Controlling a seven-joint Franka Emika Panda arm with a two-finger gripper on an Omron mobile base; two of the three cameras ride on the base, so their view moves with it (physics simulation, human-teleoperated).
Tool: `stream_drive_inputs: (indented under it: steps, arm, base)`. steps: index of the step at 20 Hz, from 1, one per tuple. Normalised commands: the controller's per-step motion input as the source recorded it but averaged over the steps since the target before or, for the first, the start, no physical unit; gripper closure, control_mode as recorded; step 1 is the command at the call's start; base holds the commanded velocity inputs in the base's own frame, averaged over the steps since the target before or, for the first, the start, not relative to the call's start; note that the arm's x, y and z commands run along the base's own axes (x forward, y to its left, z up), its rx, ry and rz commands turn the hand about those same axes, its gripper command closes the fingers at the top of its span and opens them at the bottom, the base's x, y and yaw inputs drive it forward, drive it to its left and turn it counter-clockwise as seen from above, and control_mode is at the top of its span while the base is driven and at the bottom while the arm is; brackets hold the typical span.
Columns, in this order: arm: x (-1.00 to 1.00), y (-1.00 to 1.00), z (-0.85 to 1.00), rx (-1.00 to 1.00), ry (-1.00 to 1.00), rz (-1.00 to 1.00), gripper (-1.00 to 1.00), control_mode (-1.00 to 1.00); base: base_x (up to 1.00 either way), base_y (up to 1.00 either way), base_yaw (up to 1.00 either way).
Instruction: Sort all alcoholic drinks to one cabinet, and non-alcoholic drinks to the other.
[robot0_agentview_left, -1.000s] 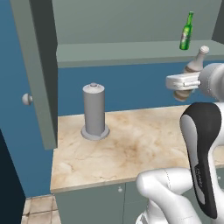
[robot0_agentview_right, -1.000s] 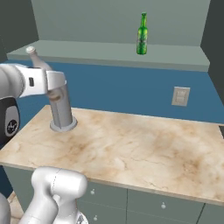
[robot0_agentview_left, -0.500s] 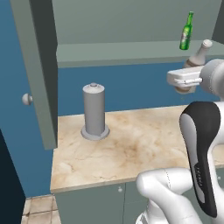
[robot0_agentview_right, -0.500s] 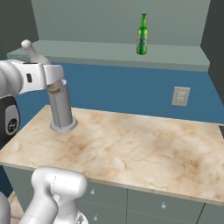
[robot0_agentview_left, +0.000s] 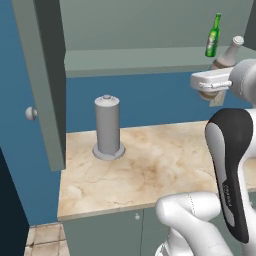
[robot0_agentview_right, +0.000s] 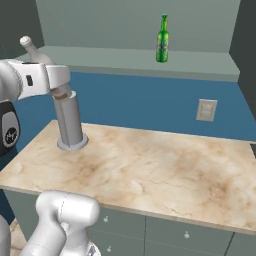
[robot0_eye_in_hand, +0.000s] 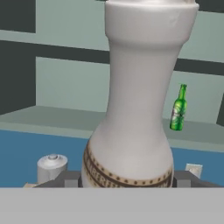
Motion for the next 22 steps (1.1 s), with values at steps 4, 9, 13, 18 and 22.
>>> stream_drive_inputs:
  steps: [4, 9, 13, 18, 22]
  arm:
    - [0.00, 0.03, 0.10, -0.01, -0.06, 0.01, 1.00, -1.00]
    - [0.01, 0.03, 0.09, 0.00, -0.05, 0.01, 1.00, -1.00]
    - [0.10, 0.02, 0.08, 0.00, -0.01, 0.00, 1.00, -1.00]
    - [0.20, 0.02, 0.03, 0.00, 0.00, 0.01, 1.00, -1.00]
    - [0.22, 0.00, 0.06, 0.00, 0.00, 0.00, 1.00, -1.00]
  base:
    - [0.00, 0.00, 0.00]
    - [0.00, 0.00, 0.00]
    - [0.00, 0.00, 0.00]
    - [0.00, 0.00, 0.00]
    - [0.00, 0.00, 0.00]
